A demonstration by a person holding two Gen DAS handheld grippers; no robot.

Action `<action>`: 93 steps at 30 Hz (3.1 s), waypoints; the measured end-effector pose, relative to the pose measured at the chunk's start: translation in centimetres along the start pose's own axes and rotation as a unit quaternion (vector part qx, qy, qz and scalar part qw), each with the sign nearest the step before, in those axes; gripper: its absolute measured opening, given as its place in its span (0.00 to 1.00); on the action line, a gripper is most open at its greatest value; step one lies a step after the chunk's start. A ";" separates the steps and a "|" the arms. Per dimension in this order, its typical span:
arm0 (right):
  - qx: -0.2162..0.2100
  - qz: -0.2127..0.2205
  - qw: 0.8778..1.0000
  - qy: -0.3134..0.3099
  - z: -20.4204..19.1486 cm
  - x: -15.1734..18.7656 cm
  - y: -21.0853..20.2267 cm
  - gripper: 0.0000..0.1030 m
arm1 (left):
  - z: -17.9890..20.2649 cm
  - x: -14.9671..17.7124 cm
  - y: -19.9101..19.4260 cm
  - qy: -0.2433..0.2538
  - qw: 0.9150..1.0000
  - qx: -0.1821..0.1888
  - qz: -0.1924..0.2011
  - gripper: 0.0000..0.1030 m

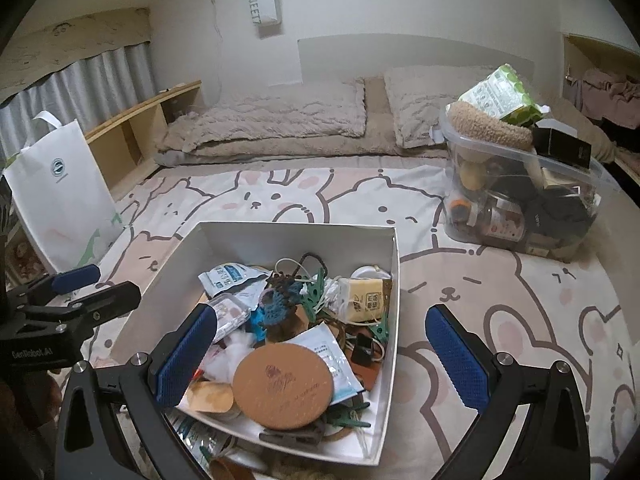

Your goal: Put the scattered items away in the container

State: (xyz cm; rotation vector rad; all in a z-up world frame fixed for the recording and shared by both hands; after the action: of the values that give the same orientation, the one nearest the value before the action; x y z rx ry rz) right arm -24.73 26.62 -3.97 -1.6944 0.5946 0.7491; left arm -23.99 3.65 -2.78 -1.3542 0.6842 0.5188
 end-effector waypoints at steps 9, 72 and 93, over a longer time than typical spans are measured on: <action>0.006 0.041 0.999 -0.010 -0.4 0.0 -4.4 1.00 | 0.4 0.0 -4.6 0.010 0.999 -0.001 0.038 1.00; -0.001 0.134 0.991 -0.006 0.9 15.0 -15.6 1.00 | -0.8 15.9 -14.6 0.031 0.986 -0.031 0.159 1.00; 0.002 0.043 0.999 0.033 2.5 21.0 -9.3 1.00 | 0.6 21.7 -6.5 0.035 0.996 0.009 0.079 1.00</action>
State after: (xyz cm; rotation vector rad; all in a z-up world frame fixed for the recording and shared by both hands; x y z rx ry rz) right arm -4.33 31.13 -13.91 -1.7041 0.7178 0.7542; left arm -4.11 2.15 -13.59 -1.3131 0.8569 0.5925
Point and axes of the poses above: each gripper's, at about its wrist camera, not at the fingertips, and y roughly the way its jaws point, z to its right, x to its underside, the point moved 3 cm from there along y, roughly the way its jaws point, and after that the axes turned 3 degrees about y, right-handed, at the moved point
